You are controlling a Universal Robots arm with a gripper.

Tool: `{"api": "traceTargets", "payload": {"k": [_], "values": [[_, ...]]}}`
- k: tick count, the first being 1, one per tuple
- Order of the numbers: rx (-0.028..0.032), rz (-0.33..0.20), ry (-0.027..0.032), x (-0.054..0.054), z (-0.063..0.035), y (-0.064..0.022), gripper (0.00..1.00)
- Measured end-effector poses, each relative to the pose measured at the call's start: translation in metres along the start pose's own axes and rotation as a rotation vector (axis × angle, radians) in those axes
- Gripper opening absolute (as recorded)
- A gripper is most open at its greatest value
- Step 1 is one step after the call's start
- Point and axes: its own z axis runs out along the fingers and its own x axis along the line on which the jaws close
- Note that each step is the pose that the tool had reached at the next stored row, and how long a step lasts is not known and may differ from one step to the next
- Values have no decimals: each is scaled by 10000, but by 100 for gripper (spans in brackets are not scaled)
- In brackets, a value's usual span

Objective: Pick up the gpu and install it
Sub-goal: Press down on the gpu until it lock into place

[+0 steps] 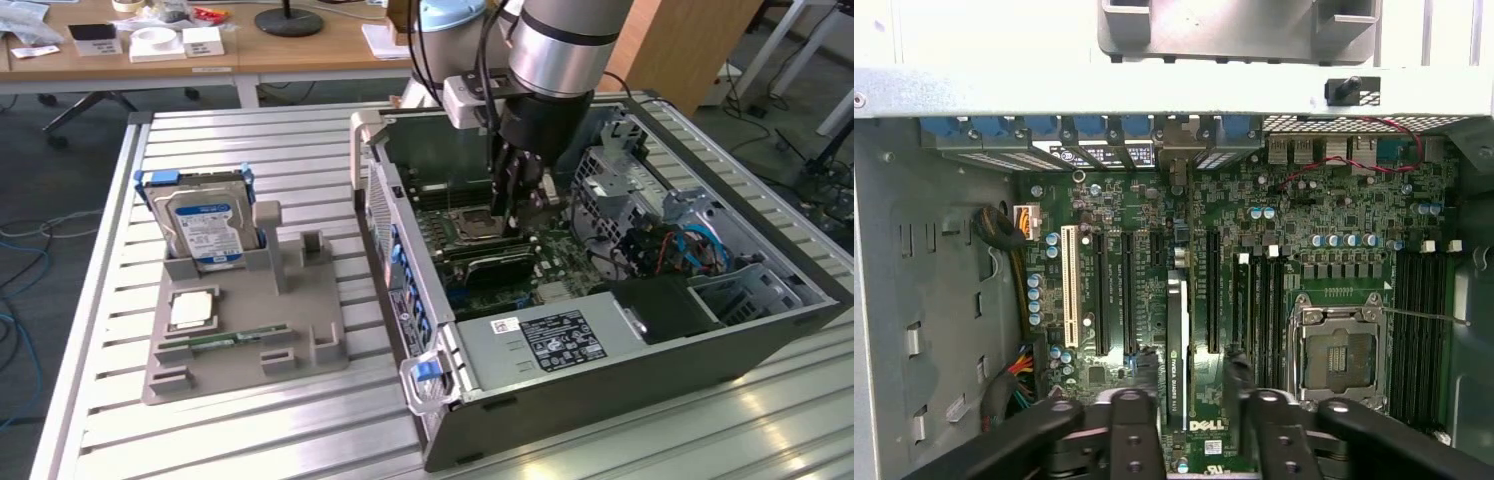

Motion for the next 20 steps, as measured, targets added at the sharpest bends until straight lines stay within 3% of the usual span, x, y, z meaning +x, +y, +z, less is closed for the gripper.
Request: {"api": "traceTargets", "payload": {"k": [2,3,5,6,8,14,20], "values": [[0,0,0,0,0,0,32],[0,0,0,0,0,0,32],[0,0,0,0,0,0,20],[0,0,0,0,0,0,20],[0,0,0,0,0,0,11],[0,0,1,0,3,0,11],[0,-1,7,4,106,2,11]]}}
